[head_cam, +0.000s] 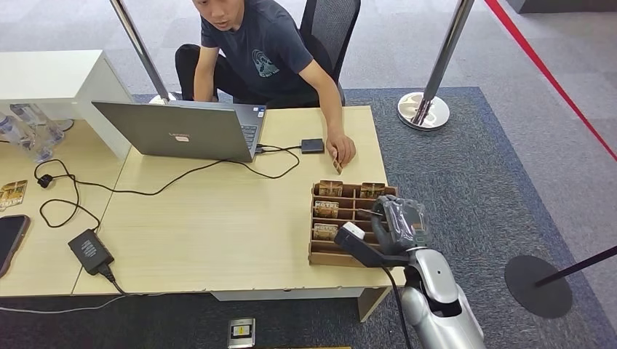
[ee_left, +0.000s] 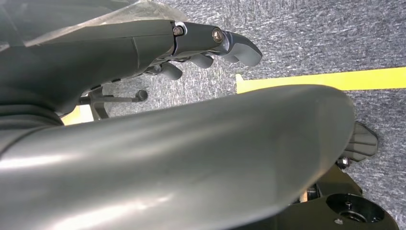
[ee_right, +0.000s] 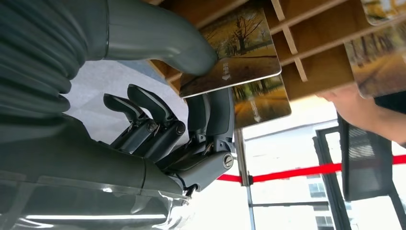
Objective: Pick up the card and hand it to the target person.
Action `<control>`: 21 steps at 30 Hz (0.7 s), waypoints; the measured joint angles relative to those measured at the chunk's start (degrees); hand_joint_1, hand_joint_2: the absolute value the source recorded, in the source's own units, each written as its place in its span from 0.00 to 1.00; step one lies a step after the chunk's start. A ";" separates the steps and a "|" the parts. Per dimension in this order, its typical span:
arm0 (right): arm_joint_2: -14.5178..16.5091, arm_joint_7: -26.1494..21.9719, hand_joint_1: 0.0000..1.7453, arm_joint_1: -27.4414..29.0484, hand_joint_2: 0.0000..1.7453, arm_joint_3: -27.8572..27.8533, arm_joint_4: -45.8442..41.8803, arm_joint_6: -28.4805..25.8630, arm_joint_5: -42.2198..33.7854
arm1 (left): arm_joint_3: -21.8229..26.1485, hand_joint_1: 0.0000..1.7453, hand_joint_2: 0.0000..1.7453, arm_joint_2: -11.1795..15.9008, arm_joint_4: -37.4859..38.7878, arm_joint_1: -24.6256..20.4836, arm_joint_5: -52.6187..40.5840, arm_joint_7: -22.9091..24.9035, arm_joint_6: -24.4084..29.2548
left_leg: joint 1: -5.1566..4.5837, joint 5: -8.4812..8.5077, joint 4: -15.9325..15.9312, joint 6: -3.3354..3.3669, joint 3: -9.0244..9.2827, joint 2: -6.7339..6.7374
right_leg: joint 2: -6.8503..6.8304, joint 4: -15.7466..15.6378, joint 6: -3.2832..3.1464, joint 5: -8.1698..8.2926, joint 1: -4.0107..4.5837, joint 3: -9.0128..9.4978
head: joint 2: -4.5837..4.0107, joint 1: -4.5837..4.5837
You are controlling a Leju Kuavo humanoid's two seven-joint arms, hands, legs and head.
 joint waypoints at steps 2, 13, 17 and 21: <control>-0.14 -0.57 1.00 0.00 1.00 0.02 -1.16 -0.47 -0.03 | 0.01 0.00 0.00 0.00 0.00 0.00 0.13 0.00 0.00 | 0.00 0.00 0.00 0.00 0.00 0.00 | 0.00 0.00 0.00 0.00 0.00 0.00 | -0.01 0.01; -1.08 -1.72 1.00 -0.97 1.00 0.22 -6.62 -1.32 -0.32 | 0.02 0.00 0.00 -0.04 0.00 0.01 0.74 0.00 0.02 | 0.00 0.00 0.00 0.00 0.00 0.00 | 0.00 0.01 0.00 0.00 0.00 0.02 | 0.00 0.01; -1.50 -2.42 1.00 -3.28 1.00 0.42 -7.08 -2.04 -2.31 | 0.02 0.00 0.00 -0.04 0.00 0.01 0.83 -0.16 0.02 | 0.00 0.00 0.00 0.00 -0.01 0.00 | 0.00 0.02 0.00 0.00 0.00 0.01 | -0.01 0.01; -1.53 -2.81 1.00 -7.85 1.00 1.10 -6.74 -1.35 -4.85 | 0.02 0.00 0.00 -0.04 0.00 0.00 0.33 -0.72 0.02 | 0.00 0.02 0.00 -0.02 0.00 0.00 | 0.00 0.03 -0.01 0.02 0.00 0.02 | -0.01 0.01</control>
